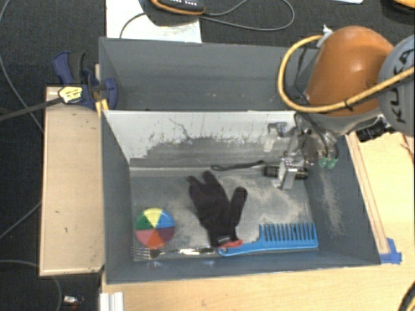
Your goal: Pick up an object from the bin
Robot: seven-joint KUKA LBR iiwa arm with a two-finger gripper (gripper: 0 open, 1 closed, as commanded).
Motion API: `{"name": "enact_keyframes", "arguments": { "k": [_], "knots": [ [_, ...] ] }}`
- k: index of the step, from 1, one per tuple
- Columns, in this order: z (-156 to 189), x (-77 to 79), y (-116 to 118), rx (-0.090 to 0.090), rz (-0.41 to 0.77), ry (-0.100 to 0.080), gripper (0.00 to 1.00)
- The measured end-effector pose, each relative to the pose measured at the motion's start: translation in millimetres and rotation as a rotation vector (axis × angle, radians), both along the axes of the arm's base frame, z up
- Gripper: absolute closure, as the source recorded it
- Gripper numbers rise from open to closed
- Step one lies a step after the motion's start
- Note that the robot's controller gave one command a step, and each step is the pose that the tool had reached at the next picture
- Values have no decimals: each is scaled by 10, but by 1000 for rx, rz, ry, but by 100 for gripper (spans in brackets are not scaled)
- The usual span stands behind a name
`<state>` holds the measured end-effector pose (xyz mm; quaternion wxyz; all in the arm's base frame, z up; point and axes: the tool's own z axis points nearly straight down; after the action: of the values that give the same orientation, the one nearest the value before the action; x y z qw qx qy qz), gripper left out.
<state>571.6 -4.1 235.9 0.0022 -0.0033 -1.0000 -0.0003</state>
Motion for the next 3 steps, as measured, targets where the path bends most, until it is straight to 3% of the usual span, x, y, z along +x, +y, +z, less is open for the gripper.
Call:
{"name": "enact_keyframes", "arguments": {
  "k": [1, 2, 3],
  "knots": [
    [49, 11, -1, 0, 0, -8, 0],
    [-406, -105, 90, 0, 150, -10, 0],
    [-692, -402, 174, 0, 559, -11, 0]
  ]
}}
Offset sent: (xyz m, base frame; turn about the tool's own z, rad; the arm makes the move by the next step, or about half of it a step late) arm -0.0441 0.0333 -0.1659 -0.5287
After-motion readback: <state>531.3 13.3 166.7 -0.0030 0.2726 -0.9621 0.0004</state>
